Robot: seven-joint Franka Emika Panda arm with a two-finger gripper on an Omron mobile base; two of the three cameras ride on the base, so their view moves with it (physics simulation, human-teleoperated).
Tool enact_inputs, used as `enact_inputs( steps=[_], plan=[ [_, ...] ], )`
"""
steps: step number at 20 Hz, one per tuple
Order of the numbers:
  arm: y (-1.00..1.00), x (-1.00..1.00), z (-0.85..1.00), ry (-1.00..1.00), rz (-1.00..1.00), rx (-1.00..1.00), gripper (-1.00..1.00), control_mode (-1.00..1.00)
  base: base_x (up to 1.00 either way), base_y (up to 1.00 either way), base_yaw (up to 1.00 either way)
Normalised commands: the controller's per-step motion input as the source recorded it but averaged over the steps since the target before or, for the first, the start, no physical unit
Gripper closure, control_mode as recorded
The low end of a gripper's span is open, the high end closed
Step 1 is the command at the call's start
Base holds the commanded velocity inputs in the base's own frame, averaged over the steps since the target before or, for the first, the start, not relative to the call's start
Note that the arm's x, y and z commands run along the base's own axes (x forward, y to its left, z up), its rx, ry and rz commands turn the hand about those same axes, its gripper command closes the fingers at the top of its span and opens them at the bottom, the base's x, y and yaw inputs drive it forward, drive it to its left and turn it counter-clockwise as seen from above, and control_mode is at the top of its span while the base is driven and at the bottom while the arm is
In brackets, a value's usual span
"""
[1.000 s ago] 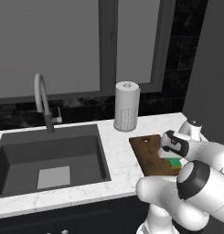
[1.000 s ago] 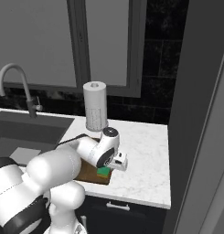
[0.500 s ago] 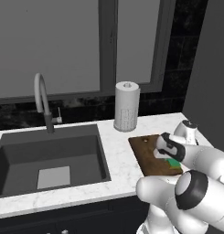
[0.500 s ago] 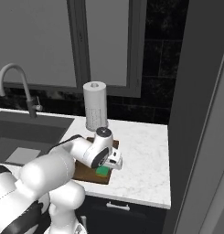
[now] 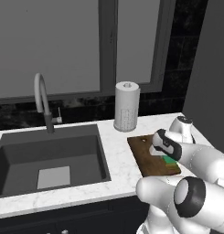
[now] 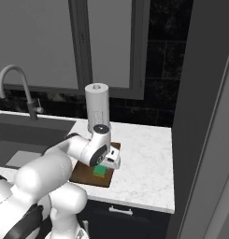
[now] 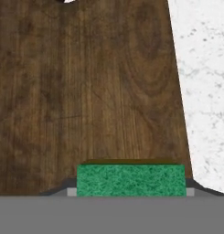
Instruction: Pick up the sponge from the counter and clean the cutting board by briefly scrubbing or pressing down on the cutting board. Once finished, release the sponge.
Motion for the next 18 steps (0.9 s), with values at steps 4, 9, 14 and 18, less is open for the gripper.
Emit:
enact_inputs(
  steps=[4, 9, 14, 18],
  plan=[
    [0.37, -0.07, 0.12, 0.00, 0.00, 0.00, 1.00, -1.00, 0.00, 0.00, 0.00],
    [0.35, -0.19, -0.41, 0.04, 0.00, 0.00, 1.00, -1.00, 0.00, 0.00, 0.00],
    [0.08, -0.07, -0.63, 0.05, 0.02, 0.00, 1.00, -1.00, 0.00, 0.00, 0.00],
    [0.14, -0.18, -0.93, 0.04, 0.00, 0.00, 1.00, -1.00, 0.00, 0.00, 0.00]
  ],
)
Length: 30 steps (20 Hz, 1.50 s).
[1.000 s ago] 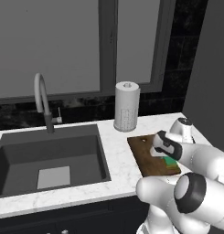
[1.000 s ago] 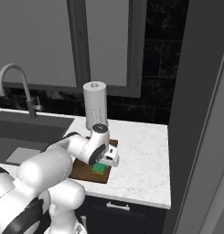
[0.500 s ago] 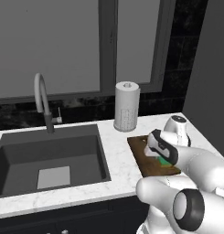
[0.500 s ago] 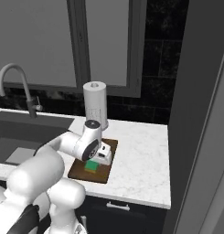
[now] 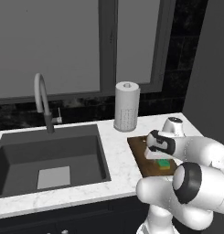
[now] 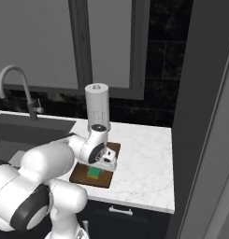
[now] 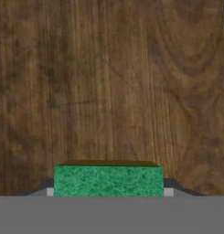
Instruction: Pick up the sponge from the counter and clean the cutting board by briefly scrubbing or pressing down on the cutting board. Once finished, release the sponge.
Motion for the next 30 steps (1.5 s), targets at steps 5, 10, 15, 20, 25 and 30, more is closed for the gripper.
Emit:
enact_inputs(
  steps=[5, 10, 15, 20, 25, 30],
  plan=[
    [0.32, -0.01, -0.54, -0.03, 0.00, 0.00, 1.00, -1.00, 0.00, 0.00, 0.00],
    [0.56, -0.25, 0.00, -0.05, 0.00, 0.00, 1.00, -1.00, 0.00, 0.00, 0.00],
    [0.58, -0.15, -0.13, 0.00, 0.00, 0.00, 1.00, -1.00, 0.00, 0.00, 0.00],
    [0.27, 0.02, -0.50, 0.00, 0.00, -0.01, 1.00, -1.00, 0.00, 0.00, 0.00],
    [0.04, 0.08, -0.43, 0.00, 0.00, 0.00, 1.00, -1.00, 0.00, 0.00, 0.00],
    [0.00, 0.14, -0.01, -0.04, 0.00, 0.00, 1.00, -1.00, 0.00, 0.00, 0.00]
  ],
)
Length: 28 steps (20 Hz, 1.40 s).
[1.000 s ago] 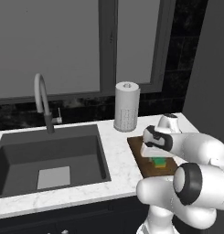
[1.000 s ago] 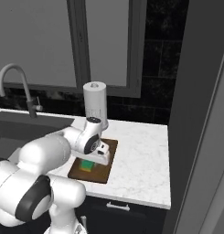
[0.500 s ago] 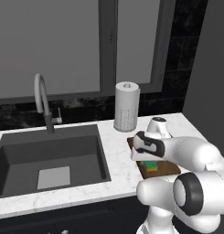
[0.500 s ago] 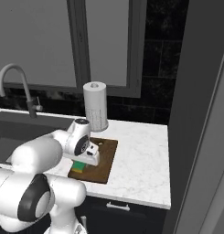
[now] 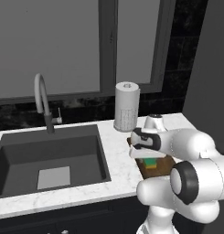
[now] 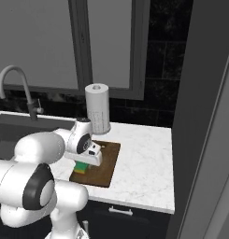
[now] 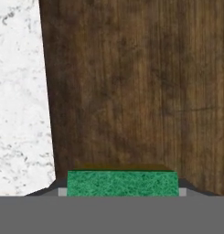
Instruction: Pick up the sponge from the counter and clean the cutting board by briefly scrubbing or pressing down on the cutting board. Once finished, release the sponge.
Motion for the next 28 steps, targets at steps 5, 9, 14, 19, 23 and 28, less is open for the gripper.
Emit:
enact_inputs(
  steps=[5, 9, 14, 19, 23, 28],
  plan=[
    [0.00, 0.20, 0.00, -0.06, 0.00, 0.00, 1.00, -1.00, 0.00, 0.00, 0.00],
    [0.01, 0.09, -0.21, -0.07, 0.00, -0.01, 1.00, -1.00, 0.00, 0.00, 0.00],
    [0.09, 0.00, -0.80, -0.06, 0.00, -0.11, 1.00, -1.00, 0.00, 0.00, 0.00],
    [-0.25, 0.02, 0.07, -0.06, 0.03, 0.01, 1.00, -1.00, 0.00, 0.00, 0.00],
    [-0.65, 0.00, -0.01, 0.00, 0.05, 0.00, 1.00, -1.00, 0.00, 0.00, 0.00],
    [-0.31, 0.00, -0.47, 0.00, 0.01, -0.01, 1.00, -1.00, 0.00, 0.00, 0.00]
  ],
)
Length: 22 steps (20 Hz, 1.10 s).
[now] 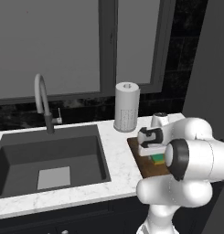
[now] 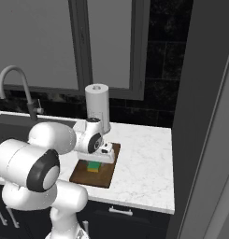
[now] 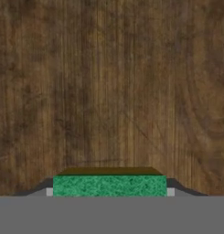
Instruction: Pick up the sponge from the counter and clean the cutting board by briefly scrubbing or pressing down on the cutting board. Once finished, release the sponge.
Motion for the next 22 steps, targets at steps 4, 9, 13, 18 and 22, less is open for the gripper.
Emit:
enact_inputs(
  steps=[4, 9, 13, 18, 22],
  plan=[
    [-0.03, 0.01, -0.68, -0.02, 0.00, -0.03, 1.00, -1.00, 0.00, 0.00, 0.00],
    [-0.56, 0.02, 0.00, -0.05, 0.00, 0.01, 1.00, -1.00, 0.00, 0.00, 0.00],
    [-0.54, 0.00, -0.16, -0.03, 0.00, 0.00, 1.00, -1.00, 0.00, 0.00, 0.00],
    [-0.05, 0.00, -0.76, -0.10, 0.00, -0.02, 1.00, -1.00, 0.00, 0.00, 0.00],
    [0.00, 0.06, -0.33, -0.15, 0.00, 0.00, 1.00, -1.00, 0.00, 0.00, 0.00]
  ],
)
